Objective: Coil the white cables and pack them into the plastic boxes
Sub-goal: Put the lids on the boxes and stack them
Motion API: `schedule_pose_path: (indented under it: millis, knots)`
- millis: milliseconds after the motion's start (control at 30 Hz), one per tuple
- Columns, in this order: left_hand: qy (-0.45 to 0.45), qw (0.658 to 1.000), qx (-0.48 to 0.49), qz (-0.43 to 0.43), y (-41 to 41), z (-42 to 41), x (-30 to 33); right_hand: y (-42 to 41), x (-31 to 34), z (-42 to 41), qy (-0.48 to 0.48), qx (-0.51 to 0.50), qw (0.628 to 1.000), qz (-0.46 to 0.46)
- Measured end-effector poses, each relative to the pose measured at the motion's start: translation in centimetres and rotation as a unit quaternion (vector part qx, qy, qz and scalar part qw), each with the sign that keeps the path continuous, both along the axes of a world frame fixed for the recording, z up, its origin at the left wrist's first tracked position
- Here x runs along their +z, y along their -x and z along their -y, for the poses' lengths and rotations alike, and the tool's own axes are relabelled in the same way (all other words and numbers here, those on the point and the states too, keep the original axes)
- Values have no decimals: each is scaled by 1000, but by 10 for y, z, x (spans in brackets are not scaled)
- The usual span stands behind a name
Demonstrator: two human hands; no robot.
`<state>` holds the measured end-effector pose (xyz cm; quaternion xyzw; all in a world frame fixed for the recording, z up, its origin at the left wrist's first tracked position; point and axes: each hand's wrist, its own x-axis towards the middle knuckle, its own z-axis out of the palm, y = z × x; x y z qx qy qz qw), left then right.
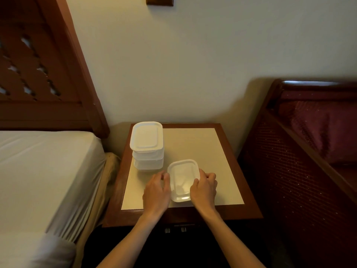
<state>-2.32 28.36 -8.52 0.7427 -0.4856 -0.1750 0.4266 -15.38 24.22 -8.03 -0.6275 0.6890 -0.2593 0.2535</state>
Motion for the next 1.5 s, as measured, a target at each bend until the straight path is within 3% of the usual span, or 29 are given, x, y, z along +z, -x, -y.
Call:
schedule_pose_path:
  millis: [233,500,733,900,1067,1333,1500]
  knots:
    - [-54,998,-42,-4,-5,16,-8,10,-3,6,-58,82,995,5]
    - [-102,994,-21,-38,0,25,-15,7,-7,3,-30,111,986,-119]
    - [-84,996,1,-5,8,25,-18,8,-16,0,-56,124,989,-63]
    - [-58,998,-4,-35,5,27,-26,17,7,19,-136,168,976,-15]
    - [-89,992,-65,60,4,29,-23,9,3,18,-77,172,973,-132]
    - [-163,977,-80,110,-2,32,-12,8,3,23,-68,177,969,-161]
    - [-159,979,-70,108,6,24,-12,13,-21,13,-23,127,991,-28]
